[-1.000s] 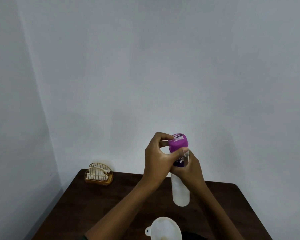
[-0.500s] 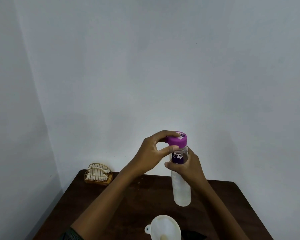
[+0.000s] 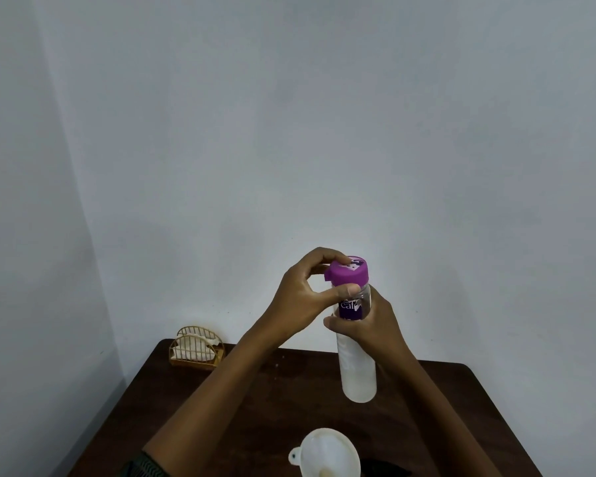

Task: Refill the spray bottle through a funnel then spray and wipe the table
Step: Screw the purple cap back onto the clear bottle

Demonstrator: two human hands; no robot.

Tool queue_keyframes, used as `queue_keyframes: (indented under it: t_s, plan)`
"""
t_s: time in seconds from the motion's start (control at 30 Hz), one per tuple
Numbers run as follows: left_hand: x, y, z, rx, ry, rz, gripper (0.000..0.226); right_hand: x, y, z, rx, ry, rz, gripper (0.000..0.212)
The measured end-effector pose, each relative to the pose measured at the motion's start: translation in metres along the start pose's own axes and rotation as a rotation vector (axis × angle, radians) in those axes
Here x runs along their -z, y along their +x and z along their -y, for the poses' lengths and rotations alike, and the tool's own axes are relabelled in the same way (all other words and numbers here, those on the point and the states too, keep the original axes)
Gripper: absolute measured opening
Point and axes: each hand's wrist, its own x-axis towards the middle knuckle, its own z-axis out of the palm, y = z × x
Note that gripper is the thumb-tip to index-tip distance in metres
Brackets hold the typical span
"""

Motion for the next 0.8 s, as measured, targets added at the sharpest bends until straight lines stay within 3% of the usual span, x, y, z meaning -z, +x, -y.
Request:
queue_keyframes:
  t_s: [0.27, 0.5, 0.57, 0.7, 0.8]
  plan:
    - [0.018, 0.005, -0.007, 0.024, -0.044, 0.187, 0.028, 0.003, 0.002, 0.003, -0.016, 0.041, 0.035, 0.056]
    - [-0.005, -0.001, -0.004, -0.131, 0.095, -0.224, 0.023, -0.003, 0.011, 0.004, -0.021, 0.003, -0.037, 0.052]
    - [-0.013, -0.001, -0.008, -0.087, 0.03, -0.237, 0.02, -0.007, 0.014, 0.002, -0.027, 0.029, -0.067, 0.052]
    - [-0.013, 0.006, -0.011, 0.027, -0.031, -0.221, 0.037, -0.012, 0.014, 0.006, 0.006, -0.019, -0.034, 0.048]
    - [-0.002, 0.01, -0.011, 0.006, -0.113, -0.094, 0.028, -0.008, 0.011, 0.011, -0.031, 0.049, 0.002, 0.049]
